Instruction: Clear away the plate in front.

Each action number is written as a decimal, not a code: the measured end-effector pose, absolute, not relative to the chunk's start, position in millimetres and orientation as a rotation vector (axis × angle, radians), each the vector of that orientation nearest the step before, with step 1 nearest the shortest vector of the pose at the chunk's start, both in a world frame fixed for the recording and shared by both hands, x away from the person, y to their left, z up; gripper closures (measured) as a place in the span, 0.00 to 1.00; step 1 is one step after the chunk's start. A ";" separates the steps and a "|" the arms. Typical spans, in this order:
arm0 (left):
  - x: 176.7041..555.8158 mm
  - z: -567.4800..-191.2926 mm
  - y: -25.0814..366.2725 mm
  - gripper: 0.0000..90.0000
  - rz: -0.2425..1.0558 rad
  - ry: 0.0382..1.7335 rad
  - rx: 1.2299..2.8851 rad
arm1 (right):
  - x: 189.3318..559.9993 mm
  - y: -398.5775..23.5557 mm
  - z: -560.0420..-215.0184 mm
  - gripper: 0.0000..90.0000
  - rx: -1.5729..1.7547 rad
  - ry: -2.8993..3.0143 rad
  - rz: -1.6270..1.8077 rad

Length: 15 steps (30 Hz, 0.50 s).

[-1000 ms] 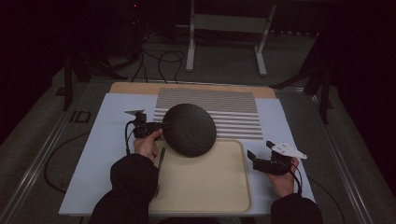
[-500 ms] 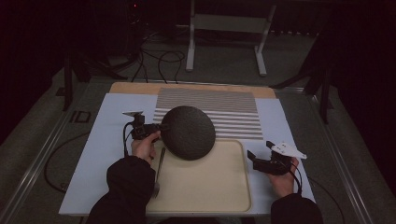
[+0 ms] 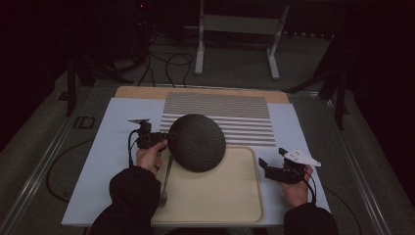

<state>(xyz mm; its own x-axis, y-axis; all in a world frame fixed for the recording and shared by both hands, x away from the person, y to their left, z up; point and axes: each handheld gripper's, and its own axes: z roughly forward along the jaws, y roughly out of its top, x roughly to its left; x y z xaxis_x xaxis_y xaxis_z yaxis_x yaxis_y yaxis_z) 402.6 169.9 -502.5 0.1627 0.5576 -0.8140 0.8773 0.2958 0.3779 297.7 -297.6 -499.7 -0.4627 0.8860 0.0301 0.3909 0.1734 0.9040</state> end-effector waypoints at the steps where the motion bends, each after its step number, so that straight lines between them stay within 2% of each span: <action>1: 402.0 -502.7 169.7 0.93 -0.382 1.513 1.383 | 297.7 -297.6 -499.7 0.10 1.200 1.940 1.251; 15: 392.0 -506.4 167.7 0.93 -0.389 1.505 1.393 | 297.8 -297.2 -499.9 0.10 1.200 1.942 1.250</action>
<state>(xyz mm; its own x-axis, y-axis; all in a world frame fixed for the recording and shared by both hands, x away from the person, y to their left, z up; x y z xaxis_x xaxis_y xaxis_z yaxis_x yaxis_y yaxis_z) 392.0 167.7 -506.4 0.1713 0.5572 -0.8125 0.8809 0.2828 0.3796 297.8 -297.2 -499.9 -0.4634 0.8857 0.0284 0.3928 0.1765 0.9025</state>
